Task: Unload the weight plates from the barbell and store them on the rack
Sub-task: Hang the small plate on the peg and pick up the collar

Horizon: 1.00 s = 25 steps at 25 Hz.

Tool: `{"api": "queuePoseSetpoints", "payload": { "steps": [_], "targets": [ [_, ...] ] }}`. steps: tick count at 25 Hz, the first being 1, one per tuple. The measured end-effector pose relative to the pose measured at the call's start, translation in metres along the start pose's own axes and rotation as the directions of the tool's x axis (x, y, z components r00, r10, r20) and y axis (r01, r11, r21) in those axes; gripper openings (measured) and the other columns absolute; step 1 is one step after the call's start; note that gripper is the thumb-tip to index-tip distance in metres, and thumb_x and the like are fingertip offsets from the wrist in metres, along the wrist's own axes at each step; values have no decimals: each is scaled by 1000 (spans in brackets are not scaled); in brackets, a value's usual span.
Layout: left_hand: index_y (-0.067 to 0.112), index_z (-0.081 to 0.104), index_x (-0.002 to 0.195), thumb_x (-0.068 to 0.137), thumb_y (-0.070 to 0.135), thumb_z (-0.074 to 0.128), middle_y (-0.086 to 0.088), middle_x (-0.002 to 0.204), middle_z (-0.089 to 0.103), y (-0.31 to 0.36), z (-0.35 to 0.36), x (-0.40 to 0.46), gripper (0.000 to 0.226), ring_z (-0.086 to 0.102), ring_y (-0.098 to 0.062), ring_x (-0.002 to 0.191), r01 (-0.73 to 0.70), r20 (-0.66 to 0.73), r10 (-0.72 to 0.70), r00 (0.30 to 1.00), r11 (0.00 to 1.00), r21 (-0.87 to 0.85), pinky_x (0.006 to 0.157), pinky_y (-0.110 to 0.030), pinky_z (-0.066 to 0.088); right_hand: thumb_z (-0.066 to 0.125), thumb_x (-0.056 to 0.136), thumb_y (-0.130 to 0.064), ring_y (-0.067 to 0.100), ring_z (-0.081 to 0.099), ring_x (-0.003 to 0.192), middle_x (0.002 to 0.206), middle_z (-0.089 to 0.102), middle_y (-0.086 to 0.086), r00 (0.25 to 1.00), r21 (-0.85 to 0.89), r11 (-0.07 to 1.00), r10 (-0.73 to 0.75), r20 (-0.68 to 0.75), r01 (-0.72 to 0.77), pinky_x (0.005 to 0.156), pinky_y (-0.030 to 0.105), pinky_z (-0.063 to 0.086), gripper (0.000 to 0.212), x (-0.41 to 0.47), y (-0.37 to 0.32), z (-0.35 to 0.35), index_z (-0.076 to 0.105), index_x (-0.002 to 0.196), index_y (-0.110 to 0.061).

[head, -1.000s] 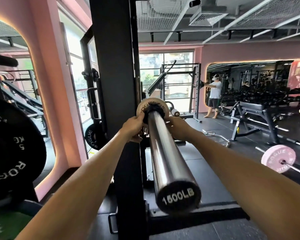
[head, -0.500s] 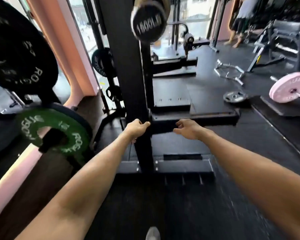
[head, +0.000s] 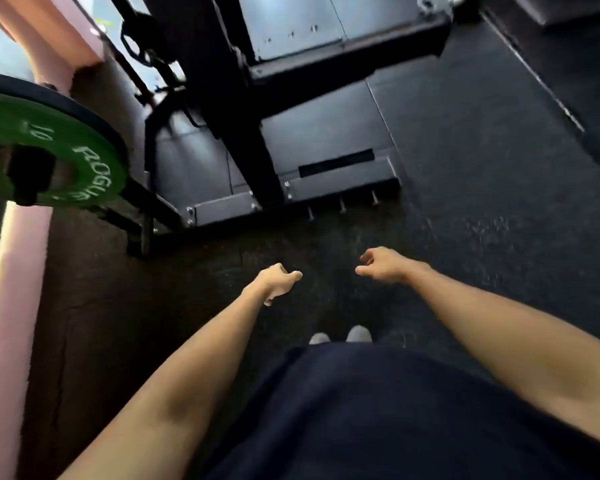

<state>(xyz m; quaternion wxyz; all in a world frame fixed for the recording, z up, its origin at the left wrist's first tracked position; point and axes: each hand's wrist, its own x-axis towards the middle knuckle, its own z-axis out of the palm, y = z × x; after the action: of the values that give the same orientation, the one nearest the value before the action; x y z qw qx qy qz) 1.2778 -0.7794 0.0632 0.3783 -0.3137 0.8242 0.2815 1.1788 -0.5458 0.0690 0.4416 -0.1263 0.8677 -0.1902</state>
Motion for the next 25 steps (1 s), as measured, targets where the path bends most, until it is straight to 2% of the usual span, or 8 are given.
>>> {"api": "queuePoseSetpoints", "payload": {
  "steps": [3, 5, 8, 12, 17, 22, 25],
  "targets": [
    [16, 51, 110, 88, 58, 45, -9, 106, 58, -18, 40, -7, 47, 62, -27, 86, 16, 137, -29, 990, 995, 100, 75, -39, 58, 60, 88, -42, 26, 53, 123, 136, 55, 9, 993, 40, 994, 103, 52, -105, 102, 36, 43, 56, -19, 33, 47, 51, 134, -11],
    [15, 51, 112, 89, 58, 44, -9, 108, 58, -24, 57, -11, 49, 62, -26, 84, -19, 196, -15, 980, 985, 171, 70, -37, 58, 59, 88, -43, 26, 52, 123, 138, 54, 9, 984, 49, 986, 157, 82, -161, 102, 38, 43, 56, -31, 48, 75, 51, 134, -12],
    [13, 51, 116, 90, 58, 44, -8, 105, 59, -25, 79, -10, 53, 58, -22, 77, -101, 299, 11, 954, 952, 287, 59, -31, 52, 59, 88, -44, 26, 52, 122, 137, 53, 7, 966, 163, 953, 244, 90, -256, 102, 40, 43, 55, -52, 66, 108, 51, 133, -14],
    [13, 51, 118, 92, 55, 44, -4, 100, 56, -7, 96, -4, 50, 58, -23, 81, -233, 388, 67, 919, 887, 399, 73, -37, 55, 59, 89, -41, 25, 52, 122, 136, 54, 6, 936, 332, 878, 348, 55, -346, 101, 37, 42, 50, -79, 86, 131, 54, 130, -14],
    [11, 52, 120, 93, 51, 46, -9, 103, 60, 46, 117, 4, 49, 62, -28, 93, -402, 479, 151, 865, 779, 481, 82, -42, 57, 61, 87, -41, 25, 55, 115, 128, 59, 5, 875, 518, 744, 484, 19, -422, 99, 37, 43, 37, -112, 123, 147, 62, 117, -18],
    [10, 51, 123, 94, 48, 47, -13, 112, 62, 115, 146, 4, 48, 63, -28, 91, -515, 546, 163, 822, 621, 590, 79, -38, 56, 62, 86, -41, 26, 54, 118, 131, 58, 7, 793, 655, 590, 609, 22, -472, 101, 34, 41, 39, -131, 173, 146, 62, 119, -19],
    [9, 50, 125, 95, 47, 47, -15, 120, 61, 171, 166, 12, 49, 63, -31, 102, -542, 548, 179, 817, 560, 627, 81, -38, 54, 62, 87, -40, 27, 56, 116, 129, 60, 8, 784, 682, 560, 620, 32, -470, 97, 33, 43, 40, -131, 219, 125, 63, 119, -16]
  ]
}}
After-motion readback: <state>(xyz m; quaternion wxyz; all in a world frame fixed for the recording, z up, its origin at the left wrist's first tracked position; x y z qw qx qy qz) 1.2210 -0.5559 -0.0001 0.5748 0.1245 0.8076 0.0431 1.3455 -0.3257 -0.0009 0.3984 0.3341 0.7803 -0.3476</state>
